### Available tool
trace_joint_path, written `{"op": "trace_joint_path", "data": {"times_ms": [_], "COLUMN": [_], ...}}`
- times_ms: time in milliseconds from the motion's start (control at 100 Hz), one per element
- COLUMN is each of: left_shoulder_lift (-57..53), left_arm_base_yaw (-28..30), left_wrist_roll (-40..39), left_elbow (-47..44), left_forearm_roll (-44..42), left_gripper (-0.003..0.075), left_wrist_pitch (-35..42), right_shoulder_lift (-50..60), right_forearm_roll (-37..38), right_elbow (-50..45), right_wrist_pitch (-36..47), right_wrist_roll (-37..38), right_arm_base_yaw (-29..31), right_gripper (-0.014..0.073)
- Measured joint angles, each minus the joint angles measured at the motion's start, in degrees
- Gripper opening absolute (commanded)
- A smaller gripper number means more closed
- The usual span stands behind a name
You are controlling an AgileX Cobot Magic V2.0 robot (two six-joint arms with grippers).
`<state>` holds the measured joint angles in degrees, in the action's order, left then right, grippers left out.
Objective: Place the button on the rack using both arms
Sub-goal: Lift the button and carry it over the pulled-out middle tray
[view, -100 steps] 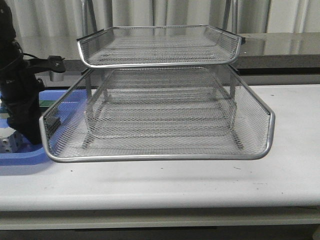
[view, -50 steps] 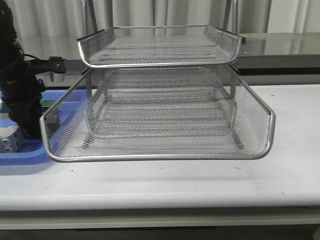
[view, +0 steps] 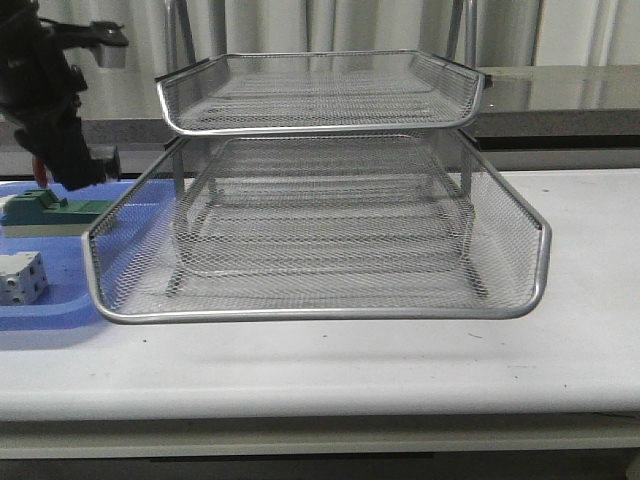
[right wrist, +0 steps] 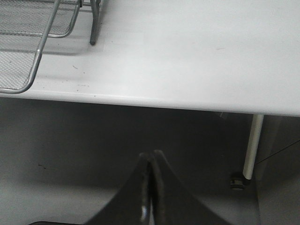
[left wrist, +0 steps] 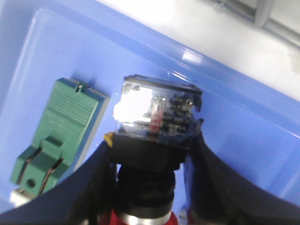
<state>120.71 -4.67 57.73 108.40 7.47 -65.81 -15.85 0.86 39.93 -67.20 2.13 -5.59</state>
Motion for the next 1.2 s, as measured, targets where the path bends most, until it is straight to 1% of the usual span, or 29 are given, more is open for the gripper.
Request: {"op": "trace_joint_path", "data": {"times_ms": [170, 550, 670, 850, 1020, 1200], "left_shoulder_lift": [-5.0, -17.9, -22.6, -29.9, -35.1, -36.4], "left_arm_base_yaw": [0.0, 0.0, 0.0, -0.4, -4.1, -11.4], "left_wrist_roll": [-0.2, -1.7, -3.0, -3.3, -3.4, -3.5], "left_elbow": [1.2, 1.1, -1.3, -8.2, -14.9, -19.5], "left_forearm_roll": [0.0, 2.5, 2.9, 4.9, 5.1, 5.4], "left_gripper": [-0.002, -0.002, -0.002, -0.002, -0.002, -0.002], "left_wrist_pitch": [-4.4, -6.1, -6.1, -6.2, -6.3, -6.4], "right_shoulder_lift": [0.0, 0.0, 0.0, 0.0, 0.0, 0.0], "right_forearm_roll": [0.0, 0.0, 0.0, 0.0, 0.0, 0.0], "right_elbow": [0.0, 0.0, 0.0, 0.0, 0.0, 0.0], "right_wrist_pitch": [0.0, 0.0, 0.0, 0.0, 0.0, 0.0], "right_wrist_roll": [0.0, 0.0, 0.0, 0.0, 0.0, 0.0], "right_arm_base_yaw": [0.0, 0.0, 0.0, 0.0, 0.0, 0.0], "right_gripper": [-0.0068, -0.0068, -0.0068, -0.0068, -0.0068, -0.0068]}}
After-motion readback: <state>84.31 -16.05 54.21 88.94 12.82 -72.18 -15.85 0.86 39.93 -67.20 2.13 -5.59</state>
